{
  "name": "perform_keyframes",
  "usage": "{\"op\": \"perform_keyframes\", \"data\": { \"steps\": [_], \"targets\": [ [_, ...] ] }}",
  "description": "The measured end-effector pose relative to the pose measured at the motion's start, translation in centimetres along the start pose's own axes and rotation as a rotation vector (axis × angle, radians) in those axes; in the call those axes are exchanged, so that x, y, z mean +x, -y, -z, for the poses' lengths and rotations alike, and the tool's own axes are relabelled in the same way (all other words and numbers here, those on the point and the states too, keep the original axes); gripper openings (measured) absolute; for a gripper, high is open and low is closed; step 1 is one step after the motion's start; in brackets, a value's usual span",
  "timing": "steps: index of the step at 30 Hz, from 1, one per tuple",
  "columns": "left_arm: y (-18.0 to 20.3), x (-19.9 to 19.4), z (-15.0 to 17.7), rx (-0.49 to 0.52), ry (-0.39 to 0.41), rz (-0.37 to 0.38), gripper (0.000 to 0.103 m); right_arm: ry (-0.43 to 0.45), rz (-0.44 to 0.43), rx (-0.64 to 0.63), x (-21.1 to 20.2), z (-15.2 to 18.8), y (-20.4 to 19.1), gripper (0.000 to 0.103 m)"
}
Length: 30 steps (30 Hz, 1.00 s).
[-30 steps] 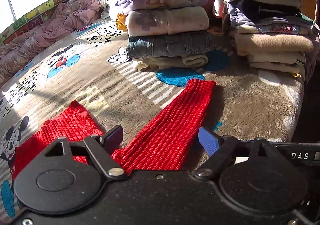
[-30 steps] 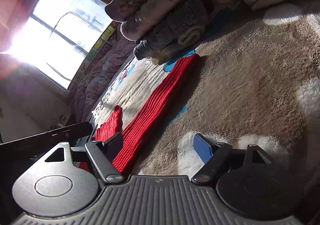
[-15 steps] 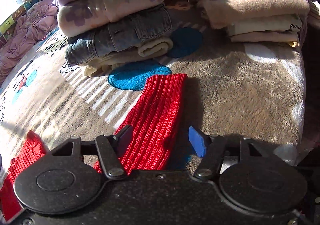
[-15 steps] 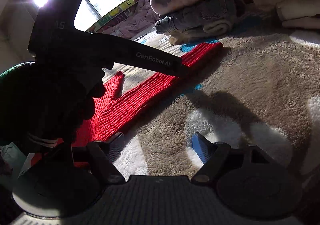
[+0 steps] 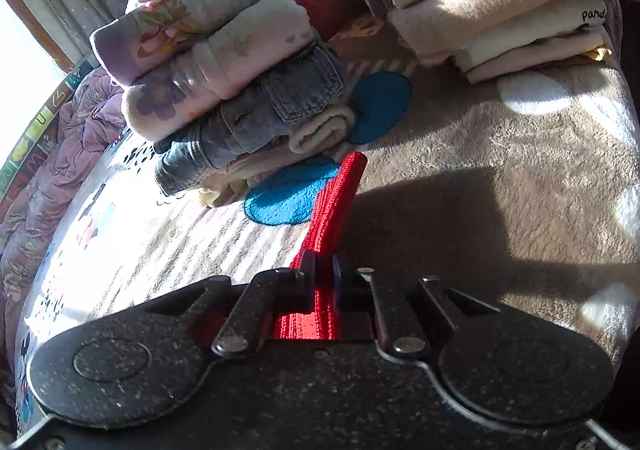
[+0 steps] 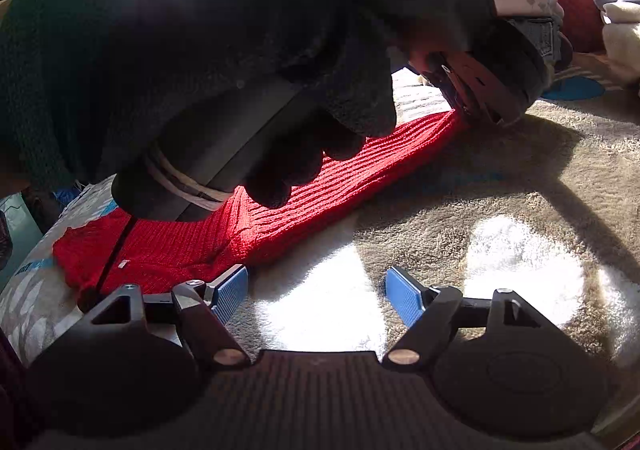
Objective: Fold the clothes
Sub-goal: 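Grasp the other sleeve cuff with the left gripper, then lift the sleeve and fold it across the body with the left gripper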
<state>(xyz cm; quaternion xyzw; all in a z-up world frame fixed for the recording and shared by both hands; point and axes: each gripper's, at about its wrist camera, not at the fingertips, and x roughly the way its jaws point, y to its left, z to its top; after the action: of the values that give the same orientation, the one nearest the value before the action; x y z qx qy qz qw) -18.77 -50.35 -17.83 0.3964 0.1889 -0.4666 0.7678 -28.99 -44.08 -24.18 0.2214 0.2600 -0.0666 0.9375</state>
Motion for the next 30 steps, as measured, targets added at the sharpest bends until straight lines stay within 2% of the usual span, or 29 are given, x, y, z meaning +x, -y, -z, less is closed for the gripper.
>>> {"op": "perform_keyframes", "data": {
  "steps": [6,11,15,19,25,30],
  "targets": [
    [-9.8,-7.1,1.6,-0.34,0.086,0.019,0.008,0.019,-0.003,-0.005,1.2,-0.4,-1.2,0.076],
    [-14.7,-12.6,5.2,-0.485,0.142,-0.02,0.008,0.029,0.01,-0.061,2.4,-0.5,-2.7,0.076],
    [-16.6,-15.7,7.7,-0.527,0.166,-0.071,0.008,0.042,0.025,-0.151,3.1,0.1,-4.6,0.074],
    [-17.9,-17.3,9.7,-0.553,0.162,-0.101,0.008,0.045,0.024,-0.2,3.4,0.2,-5.9,0.072],
    [-19.4,-18.7,12.9,-0.583,0.131,-0.155,0.008,0.052,0.04,-0.246,3.8,0.3,-6.9,0.069],
    [-20.7,-18.8,16.4,-0.605,0.067,-0.208,0.008,0.056,0.05,-0.276,3.9,0.4,-7.0,0.069]
  ]
}}
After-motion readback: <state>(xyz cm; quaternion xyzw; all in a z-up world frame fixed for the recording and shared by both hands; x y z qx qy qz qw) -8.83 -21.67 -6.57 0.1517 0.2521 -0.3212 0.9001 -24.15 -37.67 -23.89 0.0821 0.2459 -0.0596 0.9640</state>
